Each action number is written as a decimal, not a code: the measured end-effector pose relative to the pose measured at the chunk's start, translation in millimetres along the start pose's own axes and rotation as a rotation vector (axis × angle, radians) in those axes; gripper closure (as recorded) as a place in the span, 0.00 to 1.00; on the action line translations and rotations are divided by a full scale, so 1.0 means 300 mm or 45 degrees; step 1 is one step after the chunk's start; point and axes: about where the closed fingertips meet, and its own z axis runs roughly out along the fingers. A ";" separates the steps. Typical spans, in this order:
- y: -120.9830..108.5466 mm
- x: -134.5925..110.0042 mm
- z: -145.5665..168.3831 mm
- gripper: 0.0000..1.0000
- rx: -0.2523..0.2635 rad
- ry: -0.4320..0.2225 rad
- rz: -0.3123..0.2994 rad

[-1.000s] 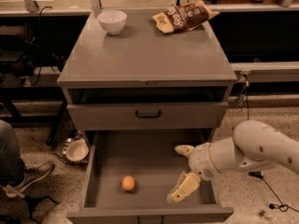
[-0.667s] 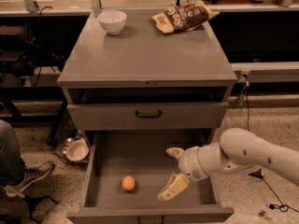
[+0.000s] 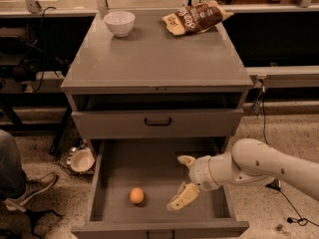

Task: Pick orange from middle drawer and place on counter

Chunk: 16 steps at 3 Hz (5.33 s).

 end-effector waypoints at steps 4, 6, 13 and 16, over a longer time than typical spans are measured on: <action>-0.309 0.191 0.467 0.00 0.156 0.047 -0.109; -0.240 0.206 0.752 0.00 0.083 0.055 -0.193; -0.197 0.256 0.789 0.67 0.071 0.073 -0.156; -0.144 0.099 0.325 1.00 0.258 -0.073 -0.160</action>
Offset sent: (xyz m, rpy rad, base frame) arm 0.1034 0.0227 -0.1363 -0.0580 -0.1249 -0.0963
